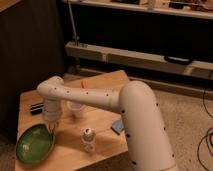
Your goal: Drag the ceramic bowl in a circle
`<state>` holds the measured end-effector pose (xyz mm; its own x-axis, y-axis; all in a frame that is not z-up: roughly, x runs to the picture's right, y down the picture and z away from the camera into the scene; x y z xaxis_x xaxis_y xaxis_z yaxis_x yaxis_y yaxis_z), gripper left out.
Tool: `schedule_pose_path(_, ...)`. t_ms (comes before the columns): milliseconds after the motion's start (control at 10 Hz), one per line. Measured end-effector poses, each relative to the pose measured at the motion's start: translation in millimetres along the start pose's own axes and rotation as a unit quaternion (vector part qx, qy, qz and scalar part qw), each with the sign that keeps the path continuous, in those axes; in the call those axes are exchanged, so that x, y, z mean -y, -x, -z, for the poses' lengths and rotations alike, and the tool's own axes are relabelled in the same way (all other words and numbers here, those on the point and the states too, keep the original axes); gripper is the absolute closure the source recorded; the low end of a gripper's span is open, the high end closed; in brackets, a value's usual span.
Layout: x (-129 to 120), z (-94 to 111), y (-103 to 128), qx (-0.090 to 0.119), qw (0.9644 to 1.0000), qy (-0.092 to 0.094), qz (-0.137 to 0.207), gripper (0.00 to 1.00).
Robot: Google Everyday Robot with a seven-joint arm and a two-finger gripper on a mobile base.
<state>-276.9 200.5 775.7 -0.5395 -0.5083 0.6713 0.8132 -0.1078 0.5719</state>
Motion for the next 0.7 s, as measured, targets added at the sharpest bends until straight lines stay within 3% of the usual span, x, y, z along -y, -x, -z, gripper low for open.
schedule_pose_path(300,-44.5,25.6,2.8,-0.034,0.9969,-0.026,-0.066,1.0)
schedule_pose_path(500,-76.0,36.6,16.8,-0.052,0.9924,-0.029,-0.108,1.0)
schedule_pose_path(700,-90.4,35.6,29.7,-0.045,0.9923,-0.016,-0.114,1.0)
